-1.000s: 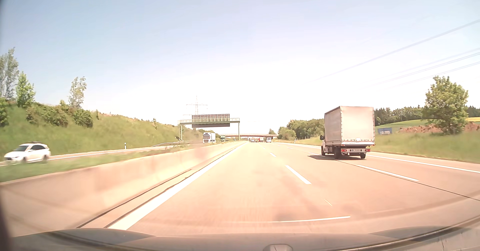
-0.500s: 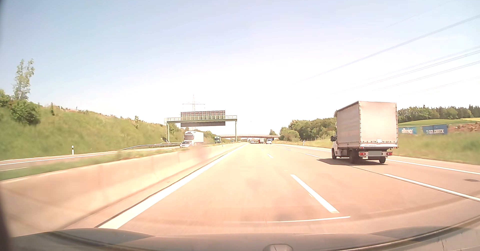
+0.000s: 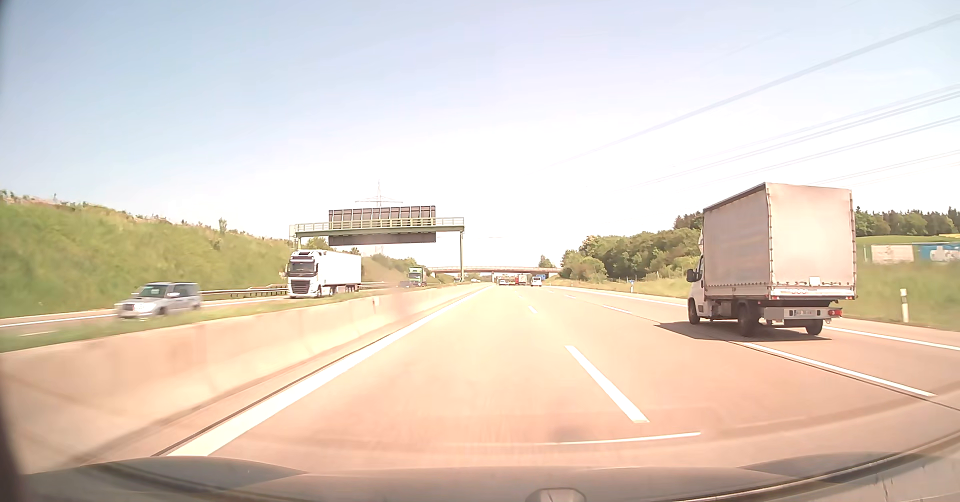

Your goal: Follow the waypoints while adhering to traffic rules and regulations

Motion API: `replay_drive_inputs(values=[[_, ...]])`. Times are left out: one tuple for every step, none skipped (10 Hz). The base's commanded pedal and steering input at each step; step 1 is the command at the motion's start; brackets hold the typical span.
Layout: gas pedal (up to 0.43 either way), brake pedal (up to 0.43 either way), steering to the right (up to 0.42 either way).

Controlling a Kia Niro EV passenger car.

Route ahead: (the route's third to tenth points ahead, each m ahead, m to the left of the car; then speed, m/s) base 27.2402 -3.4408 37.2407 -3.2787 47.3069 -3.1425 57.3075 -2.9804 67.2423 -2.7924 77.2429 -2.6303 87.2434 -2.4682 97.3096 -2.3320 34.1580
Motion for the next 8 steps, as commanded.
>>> replay_drive_inputs(values=[[0.331,0.000,0.000],[0.331,0.000,-0.001],[0.331,0.000,0.000],[0.331,0.000,0.000],[0.331,0.000,0.000],[0.331,0.000,0.000],[0.331,0.000,-0.001],[0.331,0.000,-0.002]])
